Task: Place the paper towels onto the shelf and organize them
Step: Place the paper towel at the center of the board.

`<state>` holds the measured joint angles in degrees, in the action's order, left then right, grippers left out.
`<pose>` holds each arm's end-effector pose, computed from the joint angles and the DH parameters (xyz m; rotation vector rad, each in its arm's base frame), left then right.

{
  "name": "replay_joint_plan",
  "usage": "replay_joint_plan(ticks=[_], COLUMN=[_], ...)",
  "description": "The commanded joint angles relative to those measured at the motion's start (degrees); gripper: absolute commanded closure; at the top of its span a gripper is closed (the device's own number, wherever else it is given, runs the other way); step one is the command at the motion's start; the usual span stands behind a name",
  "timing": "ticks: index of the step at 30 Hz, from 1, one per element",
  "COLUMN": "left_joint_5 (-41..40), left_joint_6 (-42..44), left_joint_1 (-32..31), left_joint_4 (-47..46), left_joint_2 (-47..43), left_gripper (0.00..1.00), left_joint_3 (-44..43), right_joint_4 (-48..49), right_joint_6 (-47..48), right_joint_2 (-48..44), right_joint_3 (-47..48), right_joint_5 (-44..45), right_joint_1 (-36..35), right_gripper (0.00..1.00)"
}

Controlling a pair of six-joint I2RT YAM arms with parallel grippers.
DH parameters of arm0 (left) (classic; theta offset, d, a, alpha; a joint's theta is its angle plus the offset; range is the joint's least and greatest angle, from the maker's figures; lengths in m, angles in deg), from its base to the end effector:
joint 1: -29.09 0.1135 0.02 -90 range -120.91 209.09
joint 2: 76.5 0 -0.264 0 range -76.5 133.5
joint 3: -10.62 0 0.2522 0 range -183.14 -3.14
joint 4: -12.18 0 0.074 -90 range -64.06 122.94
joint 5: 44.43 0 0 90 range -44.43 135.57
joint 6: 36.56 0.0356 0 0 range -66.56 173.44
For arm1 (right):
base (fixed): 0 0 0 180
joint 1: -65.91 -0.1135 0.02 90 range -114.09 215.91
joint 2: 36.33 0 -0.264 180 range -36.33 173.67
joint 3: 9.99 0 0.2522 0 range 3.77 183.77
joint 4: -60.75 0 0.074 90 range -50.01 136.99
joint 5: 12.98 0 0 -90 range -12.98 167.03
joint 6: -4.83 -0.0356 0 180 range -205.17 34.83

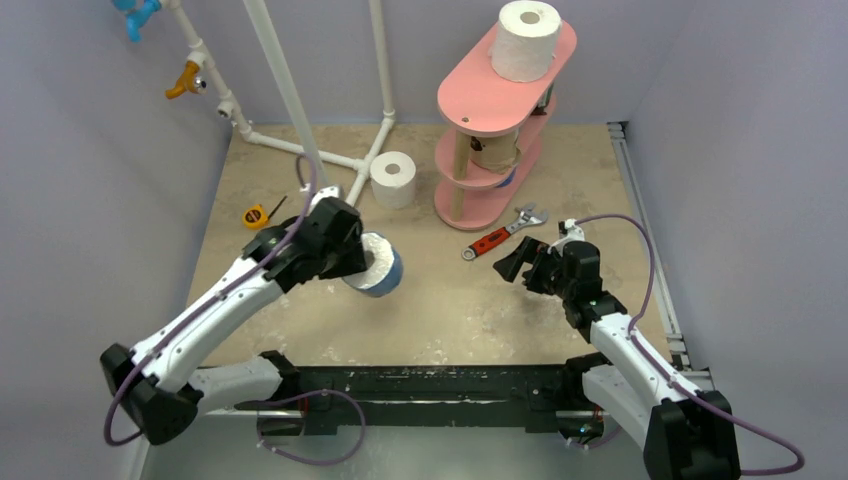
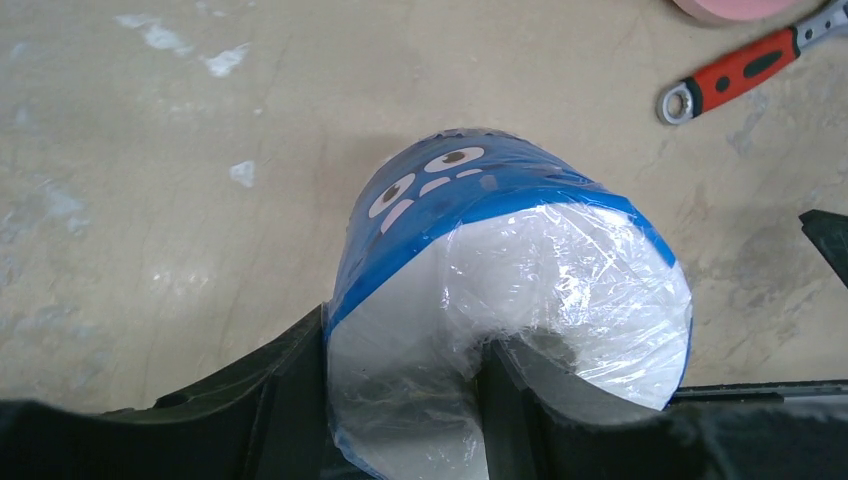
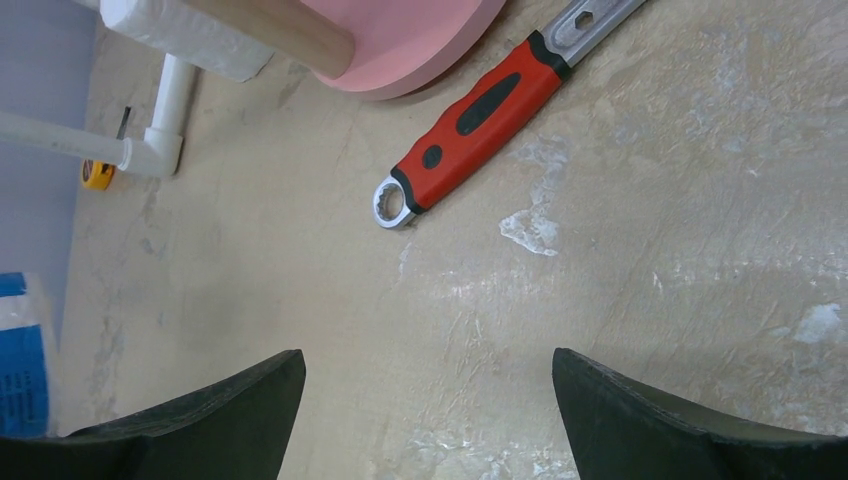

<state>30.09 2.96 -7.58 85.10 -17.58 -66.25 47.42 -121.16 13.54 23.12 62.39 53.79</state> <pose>0.1547 -0.1033 0.3286 -0.4074 2.4716 -0.2980 0.1791 0.0477 0.1883 0.2912 2.1530 0.7629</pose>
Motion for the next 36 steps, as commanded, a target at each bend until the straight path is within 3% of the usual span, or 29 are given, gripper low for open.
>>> replay_joint_plan(ticks=[1, 5, 13, 17, 33, 36], left_joint_5=[-3.6, 1.5, 1.5, 3.0, 1.0, 0.5], left_joint_6=[5.6, 8.7, 10.4, 9.9, 10.3, 10.2], left_joint_1=[-5.6, -6.0, -12.1, -12.4, -14.7, -14.8], left_joint_4=[-12.1, -19.3, -18.5, -19.0, -16.0, -15.5], left_joint_2=[8.0, 15.2, 30.3, 34.9, 42.9, 43.5], left_gripper=[0.82, 0.79, 0.78, 0.78, 0.72, 0.66], left_joint_3=[-5.2, -5.9, -16.1, -17.3, -22.3, -22.6], right_joint_4=[-0.3, -0.3, -9.6, -12.5, -15.7, -16.0], right_joint_6=[0.6, -2.6, -9.6, -9.3, -7.0, -6.6], right_joint_2=[-0.5, -0.3, -2.4, -2.8, -4.0, -3.6], right_joint_3=[1.3, 1.3, 3.3, 5.3, 6.5, 6.9], right_joint_5=[2.0, 1.6, 15.0, 14.9, 12.3, 12.2], right_joint_1=[-0.3, -0.2, -0.1, 0.6, 0.6, 0.6], right_gripper=[0.03, 0.02, 0.01, 0.01, 0.01, 0.01])
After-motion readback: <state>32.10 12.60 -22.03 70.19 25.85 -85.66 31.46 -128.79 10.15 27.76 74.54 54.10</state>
